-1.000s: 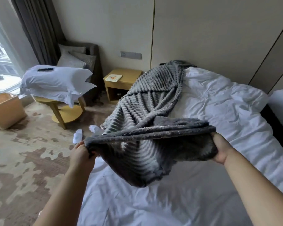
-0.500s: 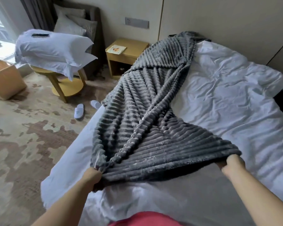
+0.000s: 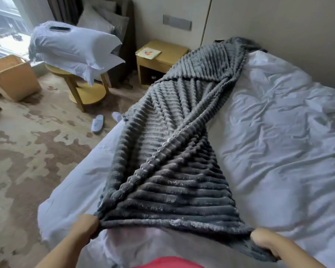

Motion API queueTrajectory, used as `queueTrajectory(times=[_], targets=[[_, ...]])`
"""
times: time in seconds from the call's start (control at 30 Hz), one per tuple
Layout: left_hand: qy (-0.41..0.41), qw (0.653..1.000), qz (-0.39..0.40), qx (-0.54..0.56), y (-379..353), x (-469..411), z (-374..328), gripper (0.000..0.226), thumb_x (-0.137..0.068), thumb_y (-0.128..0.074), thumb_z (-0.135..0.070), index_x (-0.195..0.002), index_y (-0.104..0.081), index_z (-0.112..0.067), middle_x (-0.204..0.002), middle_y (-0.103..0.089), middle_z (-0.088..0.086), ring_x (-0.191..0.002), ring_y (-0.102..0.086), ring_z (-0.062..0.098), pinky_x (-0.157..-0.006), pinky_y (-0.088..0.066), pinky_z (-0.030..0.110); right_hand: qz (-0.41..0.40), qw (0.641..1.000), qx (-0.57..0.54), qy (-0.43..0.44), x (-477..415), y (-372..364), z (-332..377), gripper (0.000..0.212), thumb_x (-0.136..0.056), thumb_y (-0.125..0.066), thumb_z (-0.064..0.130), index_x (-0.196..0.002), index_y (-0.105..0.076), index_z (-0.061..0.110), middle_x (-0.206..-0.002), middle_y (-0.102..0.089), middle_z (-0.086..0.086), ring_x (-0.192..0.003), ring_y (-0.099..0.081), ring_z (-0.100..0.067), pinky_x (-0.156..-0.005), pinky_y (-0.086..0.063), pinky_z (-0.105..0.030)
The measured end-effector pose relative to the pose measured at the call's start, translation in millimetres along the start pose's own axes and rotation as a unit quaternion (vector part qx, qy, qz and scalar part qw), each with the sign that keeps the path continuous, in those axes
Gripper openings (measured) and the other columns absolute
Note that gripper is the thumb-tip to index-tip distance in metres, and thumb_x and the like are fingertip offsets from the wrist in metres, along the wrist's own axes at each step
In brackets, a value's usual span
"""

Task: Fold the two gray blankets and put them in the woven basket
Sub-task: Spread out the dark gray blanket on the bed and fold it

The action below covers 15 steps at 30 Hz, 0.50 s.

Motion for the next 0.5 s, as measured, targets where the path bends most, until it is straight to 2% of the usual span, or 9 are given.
queueTrajectory(times=[0.03,0.1,0.13,0.2,0.27,0.33,0.4,0.47,0.5], targets=[[-0.001,1.000,0.010,-0.017,-11.1,3.7,-1.0,0.024,-0.078,-0.048,-0.006,-0.091,-0.067,-0.008,-0.088,-0.068,0.008,-0.078,-0.067,0.021,-0.053,-0.044,0.023,-0.024,1.000,-0.001,0.006,-2.5,-2.1,1.1,0.042,-0.101,-0.026,0.008,-0.136,-0.046,-0.002,-0.145,-0.046,-0.015,-0.128,-0.049,-0.021,-0.095,-0.040,-0.022],[0.020,0.999,0.034,-0.009,-23.5,15.8,-8.8,0.028,-0.076,-0.050,-0.008,-0.096,-0.069,-0.008,-0.098,-0.070,0.007,-0.090,-0.069,0.020,-0.063,-0.048,0.023,-0.018,1.000,-0.023,0.005,-13.5,-11.6,1.0,0.041,-0.101,-0.029,0.009,-0.136,-0.046,-0.002,-0.138,-0.051,-0.016,-0.126,-0.050,-0.025,-0.094,-0.040,-0.023],[0.037,0.998,0.045,0.005,-26.5,22.9,-14.1,0.023,-0.075,-0.051,-0.007,-0.089,-0.068,-0.010,-0.094,-0.070,0.006,-0.091,-0.069,0.020,-0.060,-0.047,0.021,-0.021,0.999,-0.036,0.003,-17.0,-10.8,2.7,0.037,-0.100,-0.033,0.009,-0.131,-0.051,0.000,-0.129,-0.057,-0.014,-0.119,-0.053,-0.027,-0.087,-0.041,-0.024],[0.007,0.998,0.054,0.012,-25.2,21.2,-33.2,0.013,-0.070,-0.054,-0.001,-0.066,-0.059,-0.011,-0.074,-0.064,0.009,-0.078,-0.071,0.026,-0.044,-0.039,0.020,-0.026,0.998,-0.062,0.013,-22.9,-1.2,11.2,0.026,-0.097,-0.037,0.008,-0.114,-0.057,0.007,-0.110,-0.058,-0.013,-0.109,-0.056,-0.027,-0.074,-0.037,-0.024],[-0.016,0.999,0.004,0.048,-5.1,14.3,-55.3,0.012,-0.070,-0.056,0.001,-0.061,-0.059,-0.007,-0.071,-0.065,0.017,-0.071,-0.070,0.031,-0.045,-0.040,0.020,-0.023,0.996,-0.081,0.033,-29.6,13.7,25.6,0.018,-0.096,-0.037,0.009,-0.097,-0.055,0.010,-0.098,-0.057,-0.012,-0.099,-0.057,-0.027,-0.069,-0.034,-0.026],[-0.027,0.990,-0.049,0.128,20.6,10.8,-77.0,0.018,-0.082,-0.052,-0.012,-0.077,-0.066,-0.001,-0.087,-0.068,0.021,-0.083,-0.065,0.034,-0.064,-0.047,0.029,-0.044,0.987,-0.143,0.064,-37.3,33.9,40.1,0.018,-0.093,-0.042,0.008,-0.091,-0.060,0.005,-0.090,-0.062,-0.014,-0.084,-0.056,-0.028,-0.064,-0.033,-0.030],[-0.020,0.972,-0.107,0.209,46.1,10.5,-96.4,0.038,-0.078,-0.042,-0.034,-0.079,-0.064,-0.003,-0.081,-0.066,0.016,-0.077,-0.059,0.033,-0.064,-0.042,0.035,-0.091,0.966,-0.224,0.091,-45.0,59.5,52.0,0.018,-0.091,-0.046,0.006,-0.093,-0.064,0.006,-0.085,-0.064,-0.017,-0.074,-0.056,-0.030,-0.058,-0.034,-0.030],[0.000,0.945,-0.165,0.282,67.7,5.9,-111.9,0.034,-0.071,-0.050,-0.038,-0.077,-0.062,-0.007,-0.075,-0.066,0.013,-0.072,-0.059,0.031,-0.062,-0.041,0.035,-0.131,0.940,-0.304,0.086,-54.6,81.0,61.0,0.020,-0.092,-0.045,0.005,-0.097,-0.063,0.014,-0.081,-0.063,-0.014,-0.068,-0.055,-0.029,-0.055,-0.037,-0.031],[0.001,0.939,-0.186,0.290,78.2,1.4,-121.1,0.026,-0.074,-0.058,-0.031,-0.082,-0.062,-0.007,-0.079,-0.067,0.015,-0.076,-0.061,0.033,-0.064,-0.043,0.036,-0.151,0.928,-0.333,0.079,-59.0,90.1,66.3,0.021,-0.092,-0.045,0.005,-0.097,-0.062,0.016,-0.080,-0.062,-0.011,-0.069,-0.056,-0.029,-0.057,-0.040,-0.033]])
Point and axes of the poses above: each hand's wrist, its own x-axis away from the middle knuckle, its own y-axis out of the back of the hand, z = x × y, the point moved 8 cm from there along -x, towards the middle knuckle
